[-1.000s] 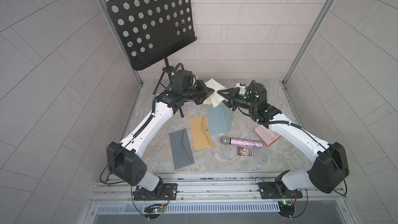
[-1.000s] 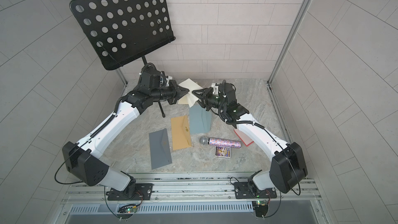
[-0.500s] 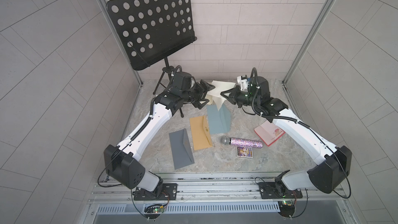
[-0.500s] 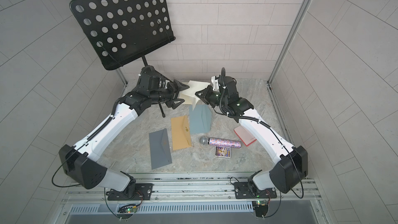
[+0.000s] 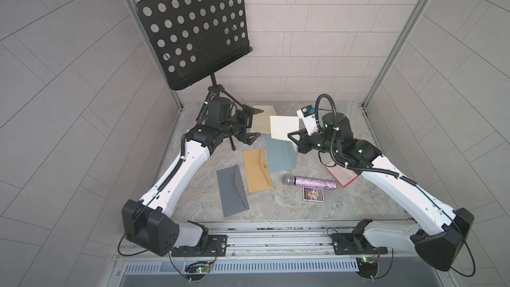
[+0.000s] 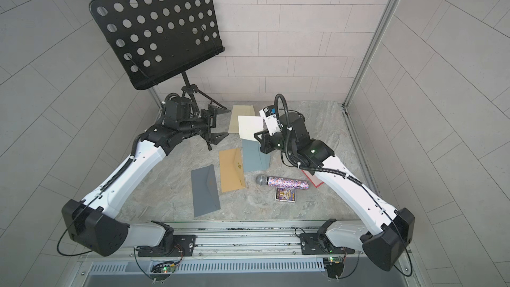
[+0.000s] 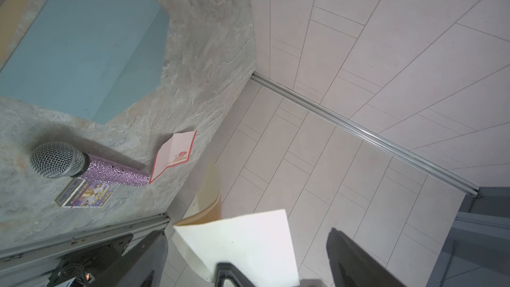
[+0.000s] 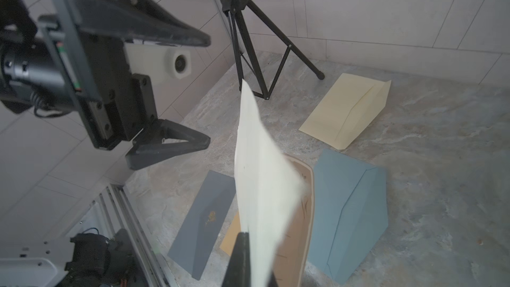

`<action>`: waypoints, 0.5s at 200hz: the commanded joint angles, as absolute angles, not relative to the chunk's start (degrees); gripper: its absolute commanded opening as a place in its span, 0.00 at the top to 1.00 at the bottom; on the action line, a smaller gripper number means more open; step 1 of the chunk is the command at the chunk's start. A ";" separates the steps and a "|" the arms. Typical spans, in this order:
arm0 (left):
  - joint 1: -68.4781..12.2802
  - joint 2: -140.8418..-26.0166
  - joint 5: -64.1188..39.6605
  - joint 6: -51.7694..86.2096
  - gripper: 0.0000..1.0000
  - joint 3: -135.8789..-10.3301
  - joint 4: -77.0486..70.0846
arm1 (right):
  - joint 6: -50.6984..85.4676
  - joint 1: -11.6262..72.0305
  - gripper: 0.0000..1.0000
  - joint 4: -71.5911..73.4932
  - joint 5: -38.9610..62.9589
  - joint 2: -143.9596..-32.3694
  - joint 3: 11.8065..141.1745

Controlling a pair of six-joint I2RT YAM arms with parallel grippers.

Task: Take the letter paper out of the envelope
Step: Unfold the letter paper.

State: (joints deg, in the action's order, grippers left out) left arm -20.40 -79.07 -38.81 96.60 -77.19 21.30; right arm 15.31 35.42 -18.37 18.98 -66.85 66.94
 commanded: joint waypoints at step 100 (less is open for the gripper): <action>-21.18 -76.10 -46.45 101.19 0.25 -73.65 19.91 | -27.99 43.52 1.00 -7.55 5.86 -64.46 62.49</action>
State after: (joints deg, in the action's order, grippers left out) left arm -20.82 -78.26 -44.95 98.76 -74.91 21.76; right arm -20.40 42.37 -8.58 8.75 -64.29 61.91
